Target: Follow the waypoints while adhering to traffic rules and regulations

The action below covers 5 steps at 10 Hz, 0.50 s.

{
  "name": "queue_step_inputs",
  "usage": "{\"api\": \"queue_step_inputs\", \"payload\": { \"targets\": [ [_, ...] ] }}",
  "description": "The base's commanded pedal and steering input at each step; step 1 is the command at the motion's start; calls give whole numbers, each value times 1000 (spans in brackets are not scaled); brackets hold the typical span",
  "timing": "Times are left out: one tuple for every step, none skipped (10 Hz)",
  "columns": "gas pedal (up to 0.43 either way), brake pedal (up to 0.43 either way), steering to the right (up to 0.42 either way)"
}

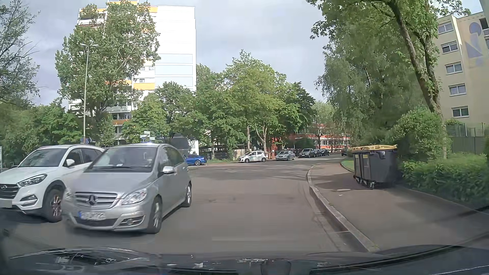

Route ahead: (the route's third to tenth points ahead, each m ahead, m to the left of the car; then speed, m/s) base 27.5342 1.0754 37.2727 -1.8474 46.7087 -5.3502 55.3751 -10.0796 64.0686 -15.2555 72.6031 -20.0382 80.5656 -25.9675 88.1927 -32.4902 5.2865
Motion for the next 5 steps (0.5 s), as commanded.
{"api": "queue_step_inputs", "payload": {
  "targets": [
    [157, 0, 24],
    [157, 0, 25],
    [157, 0, 31],
    [157, 0, 37],
    [157, 0, 38]
  ]
}}
